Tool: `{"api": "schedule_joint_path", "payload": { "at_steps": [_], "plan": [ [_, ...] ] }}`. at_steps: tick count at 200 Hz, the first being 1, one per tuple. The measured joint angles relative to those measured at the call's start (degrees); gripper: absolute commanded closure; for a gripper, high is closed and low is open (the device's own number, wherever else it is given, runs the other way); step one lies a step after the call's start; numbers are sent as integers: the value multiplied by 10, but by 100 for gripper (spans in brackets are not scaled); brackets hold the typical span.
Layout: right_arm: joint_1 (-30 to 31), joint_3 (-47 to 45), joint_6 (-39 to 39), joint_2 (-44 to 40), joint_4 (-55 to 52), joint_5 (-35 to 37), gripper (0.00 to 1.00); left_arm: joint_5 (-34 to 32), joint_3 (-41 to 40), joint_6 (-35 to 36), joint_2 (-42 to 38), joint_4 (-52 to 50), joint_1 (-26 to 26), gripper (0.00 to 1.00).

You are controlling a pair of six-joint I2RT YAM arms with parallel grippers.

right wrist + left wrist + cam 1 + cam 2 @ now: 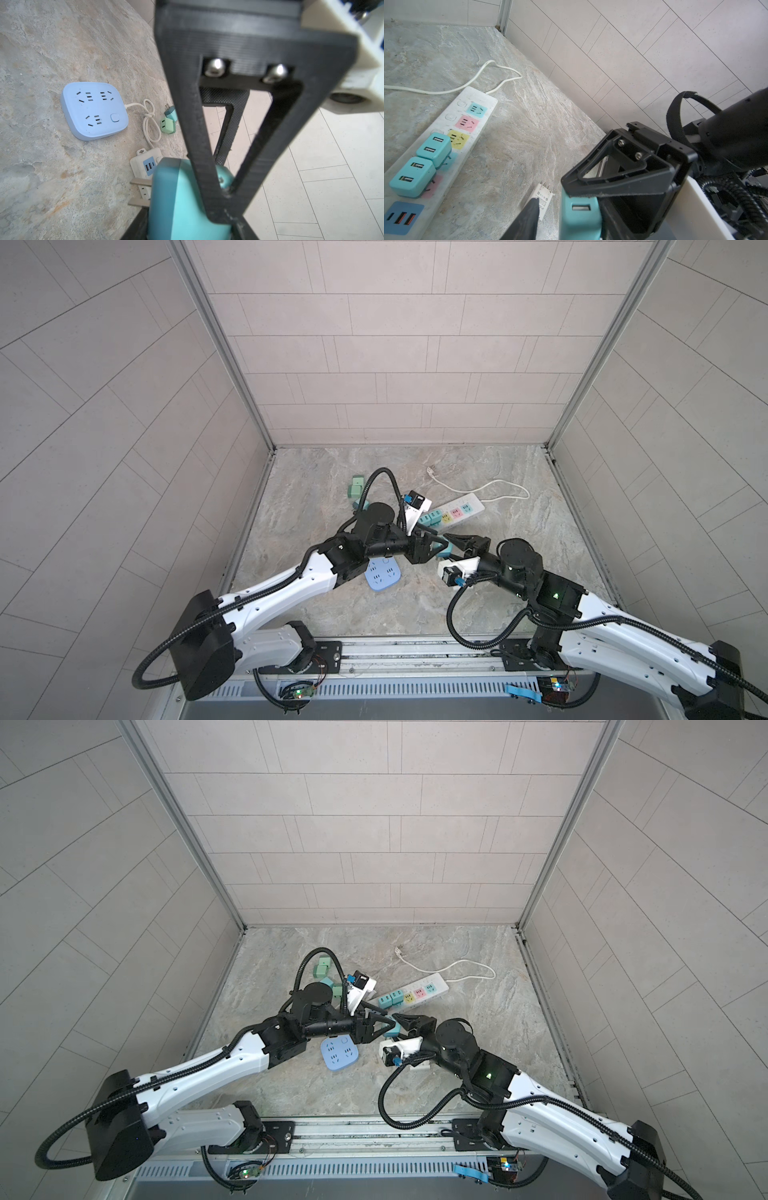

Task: Insert plugs into power strip
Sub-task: Pick up the plug from the center of the table.

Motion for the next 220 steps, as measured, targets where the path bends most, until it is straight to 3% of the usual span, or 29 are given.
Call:
{"api": "schedule_joint_path", "payload": {
  "at_steps": [167, 201, 220],
  "plan": [
    [1, 28, 40, 10, -11, 55, 86, -1, 0, -21, 10, 30, -11, 54],
    [1, 28, 42, 10, -11, 54, 84, -9, -1, -20, 10, 29, -10, 66],
    [1, 28, 44, 10, -12, 53, 74, -14, -2, -12, 10, 26, -10, 81]
  ]
}}
